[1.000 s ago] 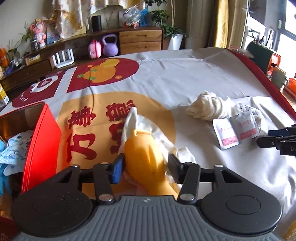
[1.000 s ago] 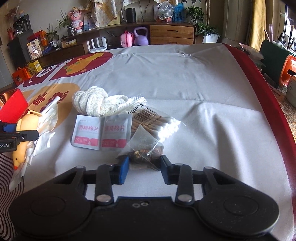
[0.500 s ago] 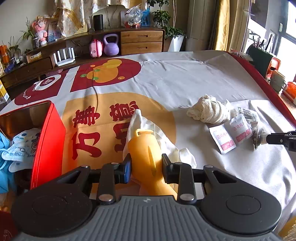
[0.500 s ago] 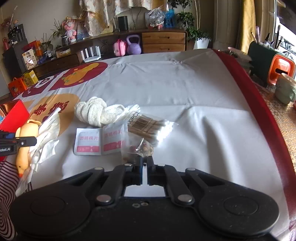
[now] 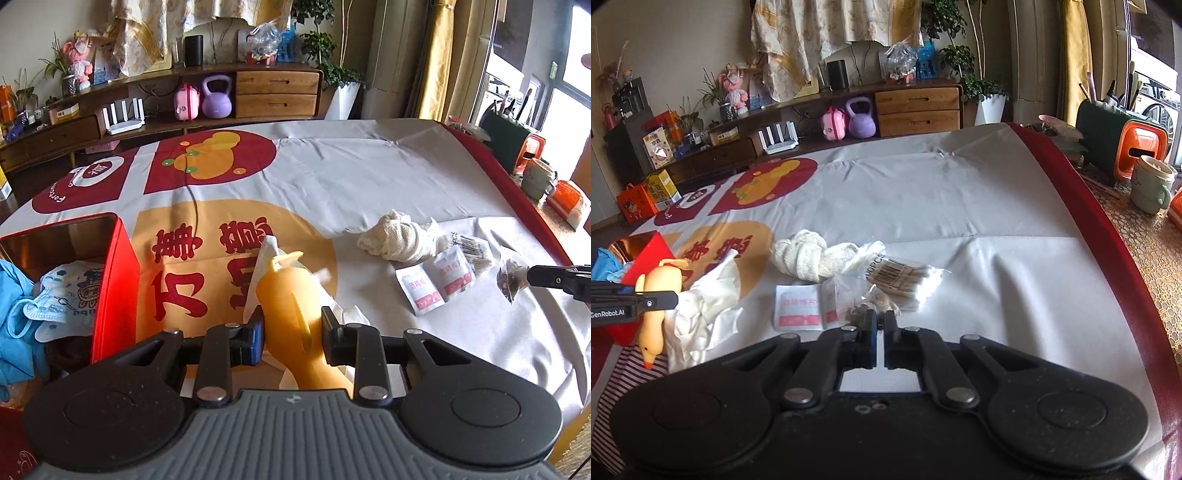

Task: Organize soft objects
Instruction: 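Lift and carry the duck with the left tool while the right tool carries the bag toward the tin, then lower the duck into the tin with the left tool while the right tool releases the bag inside, then move both tools back from the tin toward the white cloth and wipe packets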

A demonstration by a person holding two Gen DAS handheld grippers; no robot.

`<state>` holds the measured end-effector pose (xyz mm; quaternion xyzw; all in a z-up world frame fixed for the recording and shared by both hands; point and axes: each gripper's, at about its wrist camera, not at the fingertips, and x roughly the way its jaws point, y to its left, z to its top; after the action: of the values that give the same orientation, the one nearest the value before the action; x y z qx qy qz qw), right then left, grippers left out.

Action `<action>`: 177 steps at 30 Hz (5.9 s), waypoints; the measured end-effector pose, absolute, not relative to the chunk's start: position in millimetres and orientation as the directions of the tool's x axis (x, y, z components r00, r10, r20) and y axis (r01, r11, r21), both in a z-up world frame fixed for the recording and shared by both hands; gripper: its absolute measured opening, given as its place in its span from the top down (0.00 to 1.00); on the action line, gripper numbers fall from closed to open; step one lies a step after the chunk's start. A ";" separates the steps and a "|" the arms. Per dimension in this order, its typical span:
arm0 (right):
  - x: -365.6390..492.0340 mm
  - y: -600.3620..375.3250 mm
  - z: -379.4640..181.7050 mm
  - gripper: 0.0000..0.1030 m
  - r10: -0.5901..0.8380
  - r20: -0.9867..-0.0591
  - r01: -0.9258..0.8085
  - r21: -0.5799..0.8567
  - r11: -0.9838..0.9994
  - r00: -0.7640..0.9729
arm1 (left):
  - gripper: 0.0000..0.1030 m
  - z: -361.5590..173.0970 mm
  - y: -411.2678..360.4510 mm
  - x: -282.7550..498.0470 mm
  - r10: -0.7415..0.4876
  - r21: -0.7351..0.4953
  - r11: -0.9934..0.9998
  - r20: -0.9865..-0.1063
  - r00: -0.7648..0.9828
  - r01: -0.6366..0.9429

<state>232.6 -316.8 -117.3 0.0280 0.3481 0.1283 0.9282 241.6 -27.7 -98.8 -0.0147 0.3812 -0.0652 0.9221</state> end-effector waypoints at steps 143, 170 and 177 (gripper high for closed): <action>224.2 24.9 -111.8 0.84 0.526 -0.725 -0.728 0.049 0.684 0.445 | 0.74 -96.2 200.7 271.9 0.058 -0.039 0.990 -0.770 0.635 -0.138; 203.6 -48.1 -54.7 0.47 0.611 -0.617 -0.667 0.180 0.723 0.497 | 0.29 -33.7 162.3 214.4 0.016 -0.080 0.992 -0.669 0.744 -0.093; 194.8 -84.5 -39.7 0.37 0.619 -0.581 -0.636 0.212 0.742 0.529 | 0.21 -19.2 140.9 193.0 -0.016 -0.095 0.994 -0.642 0.766 -0.059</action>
<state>194.8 -84.5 -39.7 -0.0128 0.3270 0.3588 0.8742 193.0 140.9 -19.2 -0.0547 0.3416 0.0114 0.9382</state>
